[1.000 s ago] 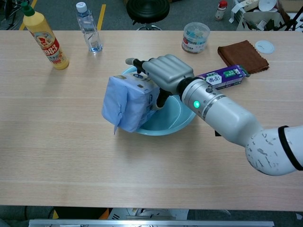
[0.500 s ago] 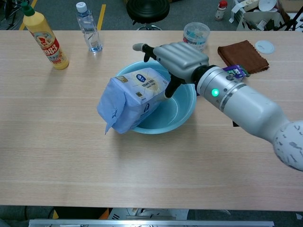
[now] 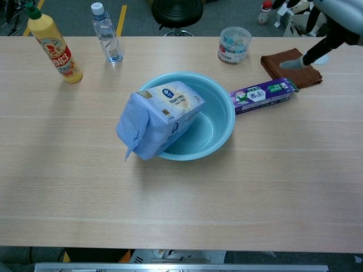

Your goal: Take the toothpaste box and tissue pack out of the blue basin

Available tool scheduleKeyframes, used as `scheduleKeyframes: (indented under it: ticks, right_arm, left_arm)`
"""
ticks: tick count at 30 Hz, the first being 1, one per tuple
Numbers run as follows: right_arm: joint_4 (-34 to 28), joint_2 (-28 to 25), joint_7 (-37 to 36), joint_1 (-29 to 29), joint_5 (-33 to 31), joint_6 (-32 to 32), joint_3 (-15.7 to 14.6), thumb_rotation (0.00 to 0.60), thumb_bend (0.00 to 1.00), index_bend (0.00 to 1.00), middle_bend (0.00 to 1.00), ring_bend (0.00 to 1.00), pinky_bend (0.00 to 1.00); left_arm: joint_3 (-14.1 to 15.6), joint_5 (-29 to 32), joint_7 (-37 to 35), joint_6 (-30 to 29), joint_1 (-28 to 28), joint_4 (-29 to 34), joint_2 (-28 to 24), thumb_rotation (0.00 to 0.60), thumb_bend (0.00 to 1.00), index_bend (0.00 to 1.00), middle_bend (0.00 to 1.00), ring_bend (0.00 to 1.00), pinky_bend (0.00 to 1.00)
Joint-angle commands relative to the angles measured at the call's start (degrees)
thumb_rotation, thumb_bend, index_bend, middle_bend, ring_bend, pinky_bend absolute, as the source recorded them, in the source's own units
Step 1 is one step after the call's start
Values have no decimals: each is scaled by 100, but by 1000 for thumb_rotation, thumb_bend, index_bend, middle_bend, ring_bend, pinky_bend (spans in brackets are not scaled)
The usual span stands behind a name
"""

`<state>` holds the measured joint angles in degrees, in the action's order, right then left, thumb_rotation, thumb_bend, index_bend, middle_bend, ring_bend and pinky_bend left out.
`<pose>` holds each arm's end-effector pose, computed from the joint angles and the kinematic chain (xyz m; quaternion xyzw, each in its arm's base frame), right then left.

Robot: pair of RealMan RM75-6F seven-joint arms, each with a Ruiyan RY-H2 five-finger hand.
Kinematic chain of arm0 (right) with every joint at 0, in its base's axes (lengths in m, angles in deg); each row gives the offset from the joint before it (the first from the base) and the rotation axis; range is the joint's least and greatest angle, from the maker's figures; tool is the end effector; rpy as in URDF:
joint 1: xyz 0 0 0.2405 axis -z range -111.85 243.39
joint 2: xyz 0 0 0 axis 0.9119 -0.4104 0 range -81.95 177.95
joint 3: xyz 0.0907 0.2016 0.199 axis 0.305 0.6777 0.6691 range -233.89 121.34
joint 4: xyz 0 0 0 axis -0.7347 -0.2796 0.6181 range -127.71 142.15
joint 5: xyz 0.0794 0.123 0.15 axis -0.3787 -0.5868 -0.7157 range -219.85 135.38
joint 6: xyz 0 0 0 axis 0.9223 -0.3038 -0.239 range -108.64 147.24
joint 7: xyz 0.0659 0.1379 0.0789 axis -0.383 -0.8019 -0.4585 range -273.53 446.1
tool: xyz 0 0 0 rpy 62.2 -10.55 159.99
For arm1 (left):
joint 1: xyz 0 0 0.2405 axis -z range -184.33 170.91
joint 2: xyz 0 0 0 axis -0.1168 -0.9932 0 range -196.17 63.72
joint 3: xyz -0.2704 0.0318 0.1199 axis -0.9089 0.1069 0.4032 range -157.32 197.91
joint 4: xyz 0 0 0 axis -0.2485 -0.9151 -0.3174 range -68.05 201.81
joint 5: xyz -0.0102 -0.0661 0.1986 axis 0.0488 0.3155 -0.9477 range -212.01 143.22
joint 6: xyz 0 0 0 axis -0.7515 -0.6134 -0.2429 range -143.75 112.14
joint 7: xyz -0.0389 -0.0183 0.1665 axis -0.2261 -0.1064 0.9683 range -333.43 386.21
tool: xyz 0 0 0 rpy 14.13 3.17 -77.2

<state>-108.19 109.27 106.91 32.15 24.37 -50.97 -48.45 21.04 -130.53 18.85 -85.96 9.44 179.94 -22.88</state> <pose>-0.1726 -0.3356 0.1399 0.6888 -0.3601 0.4149 0.4730 -0.2416 0.2341 0.2029 -0.7161 -0.4087 -0.3833 0.4162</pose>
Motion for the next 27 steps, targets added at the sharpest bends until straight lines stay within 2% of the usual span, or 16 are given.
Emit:
scheduleKeyframes:
  ticks: [1,6,9,11,13,15,20,27]
  right_arm:
    - [-2,-373,-409,296,260,-189,-19,600,34,12,254,215,461]
    - [153,-623,-803,506,338,-221,-21,600,35,13,256,215,461]
    - [234,-695,-1020,608,403,-237,-13,600,35,13,258,215,461]
    - [274,-728,-1118,662,469,-247,-18,600,35,12,259,215,461]
    - [328,-759,-1221,720,517,-250,-21,600,35,12,259,215,461]
    - [374,-800,-1319,773,527,-247,-12,600,35,12,260,215,461]
    - [460,-896,-1504,912,533,-300,19,600,35,12,261,215,461]
    - [554,-1005,-1673,1080,511,-323,48,600,35,12,264,215,461]
  left_arm:
    - [8,9,179,369,225,290,85,564,104,0,0,0,154]
    - [-34,120,451,811,493,645,265,394,104,0,0,0,154]
    - [-134,270,640,1084,710,792,503,363,104,0,0,0,154]
    - [-201,354,732,1234,847,829,667,407,104,0,0,0,154]
    - [-259,407,824,1437,1023,802,854,547,104,0,0,0,154]
    - [-316,486,884,1643,1201,756,1033,599,104,0,0,0,154]
    - [-467,823,1052,2042,1573,588,1457,600,104,0,0,0,154]
    - [-696,1246,1121,2305,2005,401,2090,600,104,0,0,0,154]
